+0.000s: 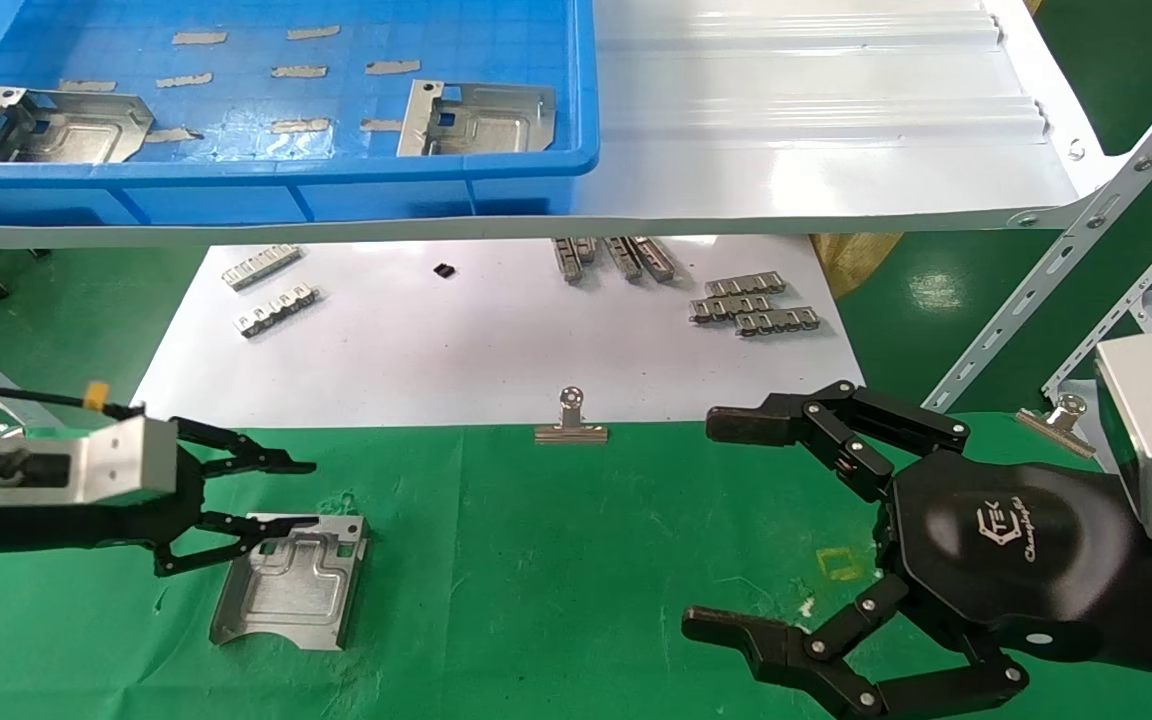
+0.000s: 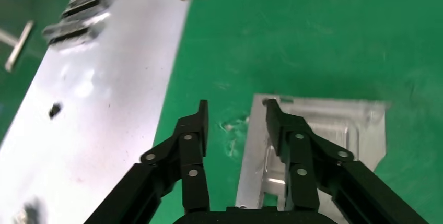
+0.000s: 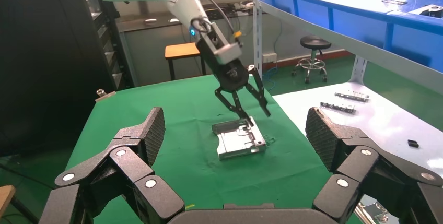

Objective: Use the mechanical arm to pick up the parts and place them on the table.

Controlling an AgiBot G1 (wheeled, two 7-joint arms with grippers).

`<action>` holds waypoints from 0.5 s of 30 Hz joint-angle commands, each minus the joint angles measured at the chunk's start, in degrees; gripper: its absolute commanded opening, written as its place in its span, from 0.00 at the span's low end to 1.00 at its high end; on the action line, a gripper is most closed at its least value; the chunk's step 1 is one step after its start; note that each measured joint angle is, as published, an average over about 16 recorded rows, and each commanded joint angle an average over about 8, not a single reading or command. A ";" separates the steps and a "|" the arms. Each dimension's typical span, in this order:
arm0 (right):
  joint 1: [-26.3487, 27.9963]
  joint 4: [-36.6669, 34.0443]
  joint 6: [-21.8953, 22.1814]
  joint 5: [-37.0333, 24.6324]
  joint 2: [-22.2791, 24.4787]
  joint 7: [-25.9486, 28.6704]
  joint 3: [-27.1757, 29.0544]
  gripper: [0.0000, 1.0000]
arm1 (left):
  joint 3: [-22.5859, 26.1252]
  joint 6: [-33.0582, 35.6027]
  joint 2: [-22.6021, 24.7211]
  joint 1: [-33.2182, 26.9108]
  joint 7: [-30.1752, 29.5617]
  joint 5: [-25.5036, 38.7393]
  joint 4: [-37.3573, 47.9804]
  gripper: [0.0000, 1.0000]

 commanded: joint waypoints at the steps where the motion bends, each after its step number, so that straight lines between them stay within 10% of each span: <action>1: 0.00 0.00 0.00 0.00 0.00 0.00 0.00 1.00 | -0.56 0.77 -0.41 0.16 -2.10 -0.88 0.89 1.00; 15: -0.01 -0.01 0.01 0.00 0.00 0.00 0.00 1.00 | -1.61 0.77 -0.90 1.28 -3.63 -1.67 -0.89 1.00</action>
